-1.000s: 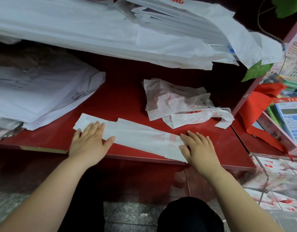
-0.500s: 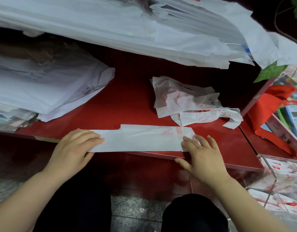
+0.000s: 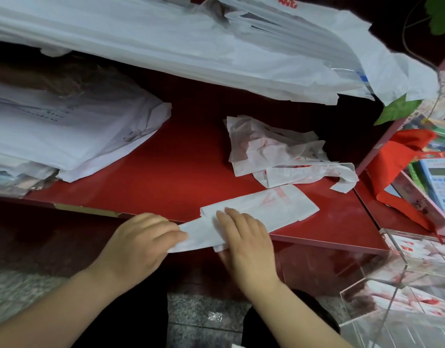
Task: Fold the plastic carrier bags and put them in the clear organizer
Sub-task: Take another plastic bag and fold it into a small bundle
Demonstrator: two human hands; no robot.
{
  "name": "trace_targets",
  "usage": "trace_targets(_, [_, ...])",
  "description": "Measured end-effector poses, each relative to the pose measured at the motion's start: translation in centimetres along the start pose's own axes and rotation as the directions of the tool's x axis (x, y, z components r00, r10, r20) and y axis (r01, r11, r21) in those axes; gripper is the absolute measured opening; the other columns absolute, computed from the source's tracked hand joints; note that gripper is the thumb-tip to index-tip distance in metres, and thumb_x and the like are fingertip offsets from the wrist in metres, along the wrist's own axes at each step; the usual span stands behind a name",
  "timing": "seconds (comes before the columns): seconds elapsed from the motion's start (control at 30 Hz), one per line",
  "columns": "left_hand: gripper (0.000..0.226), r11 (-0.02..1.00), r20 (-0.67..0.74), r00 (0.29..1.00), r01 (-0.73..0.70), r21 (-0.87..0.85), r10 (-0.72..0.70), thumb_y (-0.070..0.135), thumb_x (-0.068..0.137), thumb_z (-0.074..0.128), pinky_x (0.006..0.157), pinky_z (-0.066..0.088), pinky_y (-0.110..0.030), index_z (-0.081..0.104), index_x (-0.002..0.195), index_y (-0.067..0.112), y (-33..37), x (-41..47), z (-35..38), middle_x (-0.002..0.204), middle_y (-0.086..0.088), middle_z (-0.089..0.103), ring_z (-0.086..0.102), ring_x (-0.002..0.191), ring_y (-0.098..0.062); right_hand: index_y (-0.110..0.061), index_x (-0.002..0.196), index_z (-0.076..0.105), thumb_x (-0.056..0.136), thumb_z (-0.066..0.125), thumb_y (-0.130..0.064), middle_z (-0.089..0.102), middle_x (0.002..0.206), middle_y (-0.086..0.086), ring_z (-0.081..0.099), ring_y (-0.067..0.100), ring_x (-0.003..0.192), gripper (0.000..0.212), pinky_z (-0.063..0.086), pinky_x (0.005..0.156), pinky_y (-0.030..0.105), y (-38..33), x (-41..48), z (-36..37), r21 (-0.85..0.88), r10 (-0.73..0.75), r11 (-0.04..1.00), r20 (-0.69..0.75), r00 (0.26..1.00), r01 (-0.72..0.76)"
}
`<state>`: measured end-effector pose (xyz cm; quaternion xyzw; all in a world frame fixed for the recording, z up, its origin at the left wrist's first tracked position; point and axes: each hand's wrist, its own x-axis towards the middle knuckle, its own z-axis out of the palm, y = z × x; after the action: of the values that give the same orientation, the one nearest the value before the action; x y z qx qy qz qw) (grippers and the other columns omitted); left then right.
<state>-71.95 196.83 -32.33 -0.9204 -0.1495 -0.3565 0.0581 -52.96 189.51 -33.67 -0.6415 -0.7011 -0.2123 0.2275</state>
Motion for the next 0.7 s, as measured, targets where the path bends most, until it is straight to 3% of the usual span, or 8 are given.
trace_targets(0.1, [0.023, 0.996, -0.030, 0.999, -0.044, -0.080, 0.042, 0.005, 0.079, 0.045, 0.069, 0.039, -0.024, 0.052, 0.096, 0.018, 1.9, 1.1, -0.1, 0.072, 0.000, 0.069, 0.050, 0.074, -0.012, -0.013, 0.086, 0.063, 0.063, 0.043, -0.018, 0.067, 0.083, 0.002, 0.060, 0.022, 0.075, 0.031, 0.037, 0.070, 0.026, 0.3, -0.2, 0.8, 0.109, 0.015, 0.994, -0.114, 0.993, -0.002])
trace_targets(0.2, [0.017, 0.975, -0.050, 0.998, -0.058, -0.216, 0.048, 0.015, 0.084, 0.052, 0.079, 0.042, -0.023, 0.054, 0.100, 0.019, 3.3, 2.4, 0.1, 0.079, 0.002, 0.071, 0.055, 0.077, -0.008, -0.016, 0.084, 0.062, 0.064, 0.043, -0.008, 0.071, 0.086, 0.005, 0.057, 0.016, 0.091, 0.028, 0.041, 0.087, 0.029, 2.3, -1.6, 1.0, 0.322, 0.069, 0.947, -0.192, 0.979, -0.003])
trace_targets(0.27, [0.035, 0.952, -0.004, 1.000, -0.021, -0.306, 0.021, 0.026, 0.074, 0.059, 0.093, 0.038, -0.020, 0.053, 0.108, 0.021, 3.7, 3.1, 0.6, 0.097, 0.006, 0.069, 0.057, 0.091, -0.003, -0.021, 0.090, 0.058, 0.069, 0.045, -0.005, 0.072, 0.094, 0.005, 0.056, 0.014, 0.100, 0.029, 0.035, 0.100, 0.028, 4.0, -2.6, 0.6, 0.448, 0.126, 0.892, -0.134, 0.983, -0.053])
trace_targets(0.33, [0.055, 0.953, 0.128, 0.991, 0.018, -0.301, 0.022, 0.041, 0.070, 0.058, 0.106, 0.026, -0.020, 0.048, 0.121, 0.023, 3.6, 3.6, 1.7, 0.120, 0.009, 0.056, 0.050, 0.111, -0.002, -0.025, 0.092, 0.057, 0.075, 0.053, -0.011, 0.070, 0.099, 0.001, 0.054, 0.011, 0.107, 0.023, 0.024, 0.109, 0.019, 5.6, -3.5, 0.0, 0.519, 0.168, 0.847, -0.052, 0.984, -0.117])
trace_targets(0.4, [0.067, 0.971, 0.281, 0.959, 0.039, -0.236, 0.029, 0.050, 0.069, 0.052, 0.110, 0.015, -0.021, 0.042, 0.129, 0.024, 3.0, 4.0, 3.2, 0.130, 0.009, 0.045, 0.040, 0.122, -0.004, -0.026, 0.092, 0.058, 0.076, 0.059, -0.022, 0.066, 0.106, -0.008, 0.050, 0.001, 0.115, 0.016, 0.016, 0.111, 0.015, 7.1, -4.3, -0.7, 0.578, 0.184, 0.798, 0.042, 0.982, -0.174])
trace_targets(0.47, [0.067, 0.977, 0.347, 0.937, 0.044, -0.207, 0.031, 0.051, 0.070, 0.046, 0.109, 0.012, -0.022, 0.039, 0.131, 0.023, 2.9, 4.7, 5.1, 0.133, 0.007, 0.044, 0.037, 0.123, -0.007, -0.027, 0.092, 0.058, 0.078, 0.062, -0.041, 0.056, 0.116, -0.023, 0.043, -0.012, 0.119, 0.021, 0.011, 0.111, 0.013, 8.2, -4.9, -1.5, 0.608, 0.185, 0.766, 0.104, 0.977, -0.209])
trace_targets(0.57, [0.056, 0.960, 0.326, 0.945, 0.081, -0.267, 0.011, 0.043, 0.075, 0.045, 0.108, 0.014, -0.026, 0.041, 0.127, 0.023, 4.0, 6.3, 7.4, 0.128, 0.000, 0.055, 0.039, 0.121, -0.009, -0.028, 0.096, 0.060, 0.079, 0.054, -0.058, 0.052, 0.108, -0.045, 0.040, -0.016, 0.119, 0.035, 0.011, 0.110, 0.010, 9.2, -5.8, -2.6, 0.636, 0.209, 0.723, 0.171, 0.963, -0.270])
trace_targets(0.7, [0.042, 0.923, 0.206, 0.978, 0.057, -0.381, 0.025, 0.025, 0.067, 0.058, 0.108, 0.016, -0.020, 0.064, 0.108, 0.021, 5.6, 8.4, 9.4, 0.117, 0.003, 0.061, 0.044, 0.116, -0.011, -0.031, 0.101, 0.059, 0.078, 0.053, -0.061, 0.053, 0.103, -0.047, 0.041, -0.015, 0.119, 0.038, 0.011, 0.110, 0.009, 9.6, -7.1, -3.8, 0.668, 0.231, 0.667, 0.236, 0.944, -0.330])
